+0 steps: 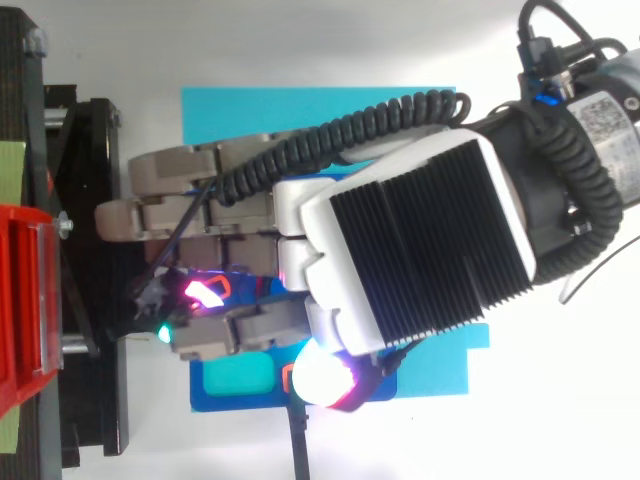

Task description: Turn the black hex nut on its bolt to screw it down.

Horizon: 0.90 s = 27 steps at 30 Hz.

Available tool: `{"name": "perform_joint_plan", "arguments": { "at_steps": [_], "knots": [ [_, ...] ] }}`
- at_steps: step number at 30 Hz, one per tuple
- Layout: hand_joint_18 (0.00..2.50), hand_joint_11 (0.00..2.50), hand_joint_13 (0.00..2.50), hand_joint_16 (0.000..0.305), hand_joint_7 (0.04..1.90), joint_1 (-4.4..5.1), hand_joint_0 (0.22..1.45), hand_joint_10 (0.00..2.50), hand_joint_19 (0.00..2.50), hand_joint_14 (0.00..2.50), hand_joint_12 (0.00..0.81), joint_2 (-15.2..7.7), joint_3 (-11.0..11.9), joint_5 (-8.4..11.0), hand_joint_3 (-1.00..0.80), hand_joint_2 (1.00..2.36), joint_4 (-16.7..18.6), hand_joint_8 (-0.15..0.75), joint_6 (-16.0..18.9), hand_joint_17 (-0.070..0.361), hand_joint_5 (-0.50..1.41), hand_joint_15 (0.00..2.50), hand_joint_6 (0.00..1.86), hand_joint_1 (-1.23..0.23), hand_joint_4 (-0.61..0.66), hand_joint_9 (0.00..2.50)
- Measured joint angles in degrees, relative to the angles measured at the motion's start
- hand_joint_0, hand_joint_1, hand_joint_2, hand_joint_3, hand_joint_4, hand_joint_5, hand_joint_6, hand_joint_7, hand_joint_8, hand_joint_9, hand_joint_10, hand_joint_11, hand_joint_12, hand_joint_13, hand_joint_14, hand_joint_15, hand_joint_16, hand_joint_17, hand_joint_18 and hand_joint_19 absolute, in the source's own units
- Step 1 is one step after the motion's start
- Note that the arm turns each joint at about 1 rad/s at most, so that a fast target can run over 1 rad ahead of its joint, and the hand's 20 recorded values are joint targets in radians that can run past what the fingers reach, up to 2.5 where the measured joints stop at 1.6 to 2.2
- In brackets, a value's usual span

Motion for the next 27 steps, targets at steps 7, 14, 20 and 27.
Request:
{"name": "perform_joint_plan", "arguments": {
  "at_steps": [7, 14, 20, 27],
  "knots": [
    [0.34, 0.01, 0.39, 0.063, 0.97, 0.29, 0.40, 0.00, 0.29, 0.00, 0.387, 0.7, 4.8, 1.15, -0.50, 1.00, -10.1, 0.284, -0.4, 0.141, -0.13, 0.00, 0.50, -0.52, 0.27, 0.66],
    [0.33, 0.02, 0.39, 0.062, 0.96, 0.12, 0.40, 0.00, 0.29, 0.00, 0.384, 3.3, 5.1, 4.57, -0.50, 1.00, -16.2, 0.283, -0.9, 0.140, -0.13, 0.00, 0.50, -0.52, 0.27, 0.67],
    [0.33, 0.02, 0.39, 0.062, 0.96, -0.78, 0.41, 0.00, 0.29, 0.00, 0.381, 5.9, 4.7, 4.99, -0.50, 1.00, -20.1, 0.279, -0.7, 0.139, -0.13, 0.00, 0.50, -0.52, 0.27, 0.67],
    [0.33, 0.01, 0.39, 0.061, 0.96, -2.21, 0.41, 0.00, 0.29, 0.00, 0.380, 11.8, -1.7, 5.08, -0.50, 1.00, -19.9, 0.278, 3.5, 0.138, -0.13, 0.00, 0.50, -0.51, 0.27, 0.67]
  ]
}}
